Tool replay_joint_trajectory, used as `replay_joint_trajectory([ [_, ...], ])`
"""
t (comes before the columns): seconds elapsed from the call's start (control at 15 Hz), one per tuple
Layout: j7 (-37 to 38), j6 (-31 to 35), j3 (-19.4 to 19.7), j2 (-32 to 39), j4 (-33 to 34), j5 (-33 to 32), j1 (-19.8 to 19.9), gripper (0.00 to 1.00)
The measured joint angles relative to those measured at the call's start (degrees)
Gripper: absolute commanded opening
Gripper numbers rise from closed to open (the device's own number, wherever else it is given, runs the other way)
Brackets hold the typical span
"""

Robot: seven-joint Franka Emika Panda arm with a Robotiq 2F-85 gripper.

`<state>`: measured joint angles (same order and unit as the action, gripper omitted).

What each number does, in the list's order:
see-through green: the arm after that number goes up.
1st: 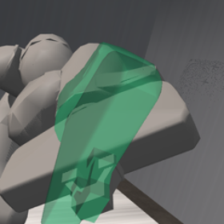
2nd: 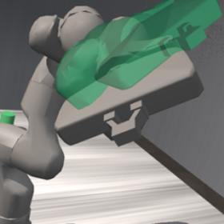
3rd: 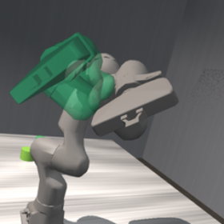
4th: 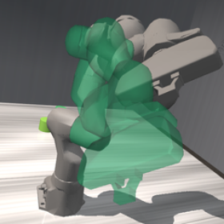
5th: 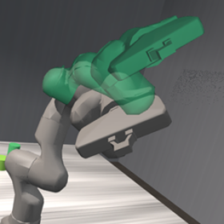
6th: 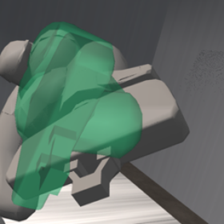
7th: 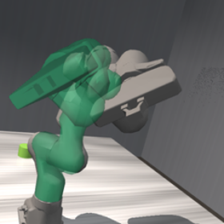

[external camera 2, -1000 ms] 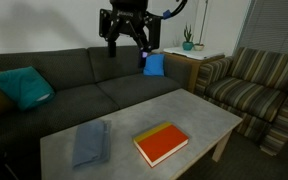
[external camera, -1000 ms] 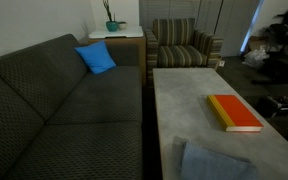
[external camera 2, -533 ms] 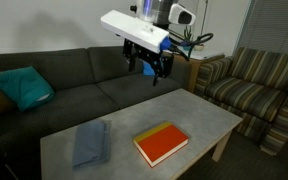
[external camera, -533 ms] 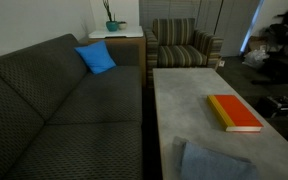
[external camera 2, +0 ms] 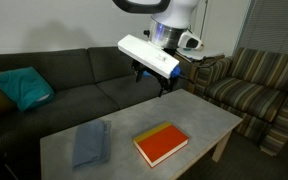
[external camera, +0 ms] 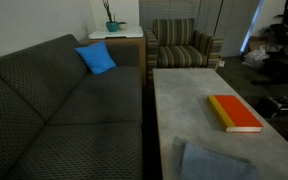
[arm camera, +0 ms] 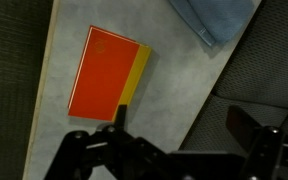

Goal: Open the red book

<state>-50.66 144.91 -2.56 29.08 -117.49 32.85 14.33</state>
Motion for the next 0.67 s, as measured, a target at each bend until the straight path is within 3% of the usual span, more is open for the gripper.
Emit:
replay_joint_trajectory([
  [0.33, -0.7, 0.2, -0.6, 0.9, 0.6, -0.9, 0.1, 1.00],
  [0.67, -1.4, 1.6, -0.7, 8.4, 7.0, -9.6, 0.9, 1.00],
])
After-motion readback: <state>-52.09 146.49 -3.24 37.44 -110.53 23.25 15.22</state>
